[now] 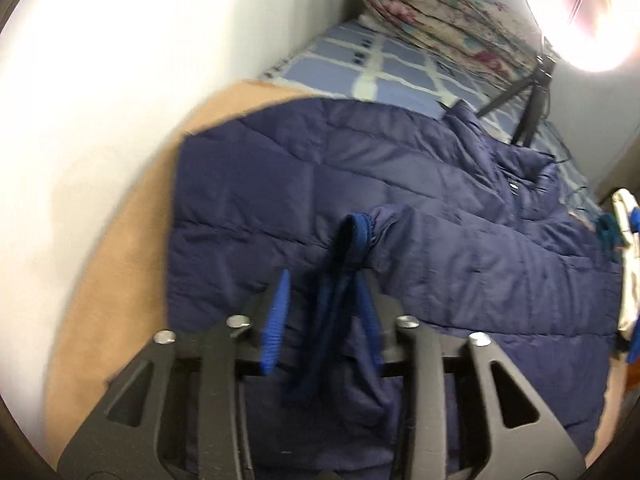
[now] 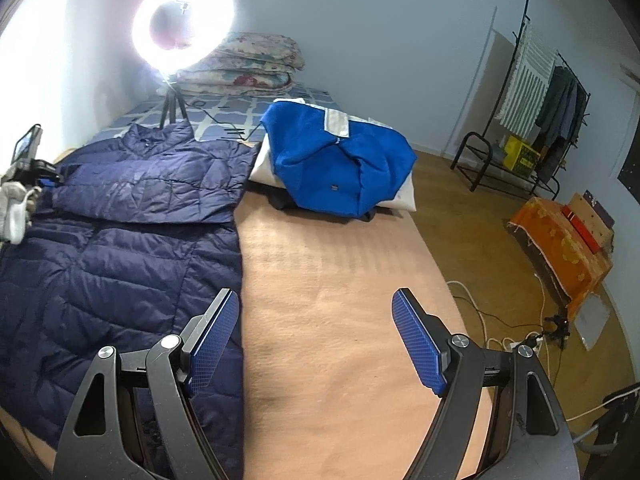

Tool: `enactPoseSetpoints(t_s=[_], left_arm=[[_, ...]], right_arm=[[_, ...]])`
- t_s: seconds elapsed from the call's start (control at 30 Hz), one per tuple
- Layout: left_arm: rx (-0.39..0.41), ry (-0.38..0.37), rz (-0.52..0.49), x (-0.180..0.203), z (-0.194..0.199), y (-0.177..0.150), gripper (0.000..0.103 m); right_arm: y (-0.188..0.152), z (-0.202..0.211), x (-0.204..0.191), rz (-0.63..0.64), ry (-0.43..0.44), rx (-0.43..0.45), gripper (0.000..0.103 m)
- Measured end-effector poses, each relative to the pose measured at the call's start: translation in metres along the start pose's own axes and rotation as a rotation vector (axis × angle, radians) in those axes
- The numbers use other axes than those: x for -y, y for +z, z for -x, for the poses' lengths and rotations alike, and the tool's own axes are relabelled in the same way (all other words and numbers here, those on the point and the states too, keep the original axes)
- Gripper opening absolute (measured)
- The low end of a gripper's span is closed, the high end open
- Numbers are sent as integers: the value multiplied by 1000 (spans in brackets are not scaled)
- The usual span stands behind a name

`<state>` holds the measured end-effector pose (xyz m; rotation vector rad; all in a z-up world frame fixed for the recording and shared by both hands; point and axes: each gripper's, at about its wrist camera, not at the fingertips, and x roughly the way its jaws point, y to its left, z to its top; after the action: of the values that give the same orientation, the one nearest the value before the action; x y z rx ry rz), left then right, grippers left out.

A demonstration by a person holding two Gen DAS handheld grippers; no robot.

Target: Fold large clothes

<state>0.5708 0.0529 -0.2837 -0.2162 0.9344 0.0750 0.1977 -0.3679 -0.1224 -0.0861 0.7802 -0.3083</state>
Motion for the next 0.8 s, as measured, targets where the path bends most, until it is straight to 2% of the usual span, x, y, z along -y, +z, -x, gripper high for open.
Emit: enactPoseSetpoints(t_s=[0.17,0.37,0.47,0.57,0.7,0.8], left_arm=[[48,8,-44,-10,33,2,36],[120,-71,-67,-26,110,-7,37],[138,-126,-92,-38,156,-20,48],[173,-144,-143,-50,208,-41,52],[198,-177,-197,-69,279,-83,69],[201,-159,-233,-84,317,-121,71]], right_arm=[[3,5,-5,3,18,17,79],[1,16,0,-30,65,57,79],[-3,17,0,-23,89,77,79],[-9,19,-2,1,116,111,79],[-17,17,-2,0,207,125,79],[-25,10,1,-9,254,98,79]])
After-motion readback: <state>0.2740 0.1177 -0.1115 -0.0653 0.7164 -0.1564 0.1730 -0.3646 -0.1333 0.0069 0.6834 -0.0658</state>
